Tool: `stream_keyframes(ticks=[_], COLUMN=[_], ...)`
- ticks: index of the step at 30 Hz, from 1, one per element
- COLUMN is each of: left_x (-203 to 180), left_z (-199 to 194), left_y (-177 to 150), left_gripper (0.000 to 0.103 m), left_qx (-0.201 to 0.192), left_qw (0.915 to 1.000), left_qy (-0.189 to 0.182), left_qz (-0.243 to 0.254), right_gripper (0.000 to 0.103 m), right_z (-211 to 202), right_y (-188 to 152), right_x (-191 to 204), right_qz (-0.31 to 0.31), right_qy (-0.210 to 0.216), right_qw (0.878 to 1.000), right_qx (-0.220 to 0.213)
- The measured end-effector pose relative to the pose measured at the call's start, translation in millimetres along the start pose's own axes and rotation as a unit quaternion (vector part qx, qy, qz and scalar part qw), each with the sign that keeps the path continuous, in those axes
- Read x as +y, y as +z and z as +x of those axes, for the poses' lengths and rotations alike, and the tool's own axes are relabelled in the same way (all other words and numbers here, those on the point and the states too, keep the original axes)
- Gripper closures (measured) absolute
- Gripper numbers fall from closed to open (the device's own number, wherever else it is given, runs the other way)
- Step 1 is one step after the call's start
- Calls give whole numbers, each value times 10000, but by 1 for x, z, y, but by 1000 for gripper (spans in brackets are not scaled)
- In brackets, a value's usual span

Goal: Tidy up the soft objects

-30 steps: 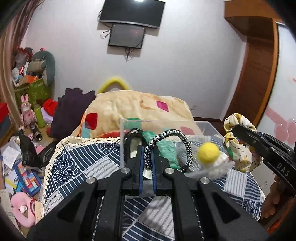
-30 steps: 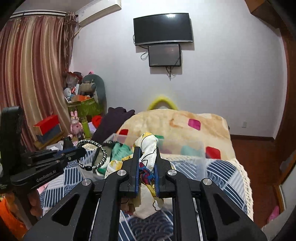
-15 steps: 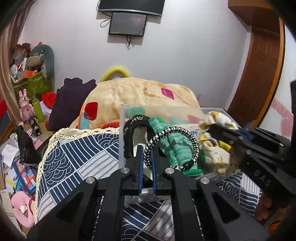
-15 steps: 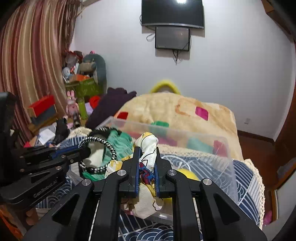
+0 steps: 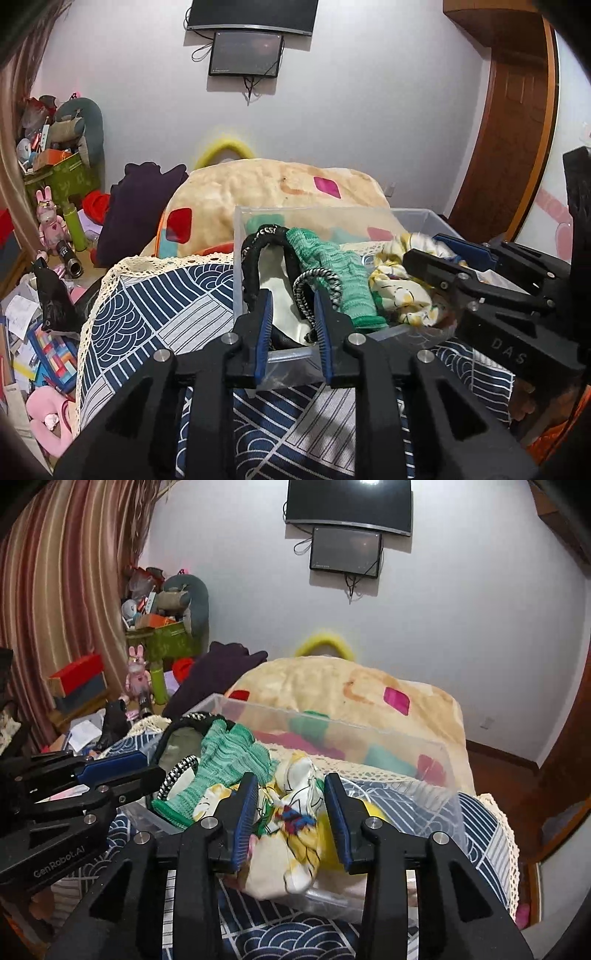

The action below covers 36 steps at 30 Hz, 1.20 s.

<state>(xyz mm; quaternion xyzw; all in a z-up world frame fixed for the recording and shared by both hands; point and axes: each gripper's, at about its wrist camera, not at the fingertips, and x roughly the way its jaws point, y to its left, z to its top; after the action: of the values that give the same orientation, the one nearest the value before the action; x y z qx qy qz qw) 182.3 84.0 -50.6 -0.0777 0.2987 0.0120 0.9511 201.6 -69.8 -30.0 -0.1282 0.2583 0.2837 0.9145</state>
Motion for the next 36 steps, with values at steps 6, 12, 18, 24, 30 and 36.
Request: stream_keyframes(ticks=[6, 12, 18, 24, 30, 36], left_x=[-1, -10, -20, -24, -25, -28], left_z=[-26, -63, -101, -132, -151, -162], left_y=[6, 10, 6, -2, -11, -22], left_gripper=[81, 67, 58, 36, 19, 4], left_qx=[-228, -599, -949, -1250, -1378, -1531], left_qw=[9997, 9980, 9949, 9913, 9892, 9867], left_qy=[-67, -148, -256, -351, -475, -524], left_qz=[-20, 98, 227, 226, 178, 182], right_gripper=[67, 66, 56, 32, 21, 8], right_z=[-24, -61, -99, -129, -140, -144], right_y=[7, 10, 5, -3, -13, -28], right_x=[1, 3, 5, 5, 7, 3], right_qz=[-1, 5, 13, 117, 167, 393], right_qy=[-23, 64, 153, 166, 135, 168], right_qw=[9995, 9975, 9938, 9892, 9872, 9859], right_qx=[-299, -708, -1101, -1450, -1581, -1616])
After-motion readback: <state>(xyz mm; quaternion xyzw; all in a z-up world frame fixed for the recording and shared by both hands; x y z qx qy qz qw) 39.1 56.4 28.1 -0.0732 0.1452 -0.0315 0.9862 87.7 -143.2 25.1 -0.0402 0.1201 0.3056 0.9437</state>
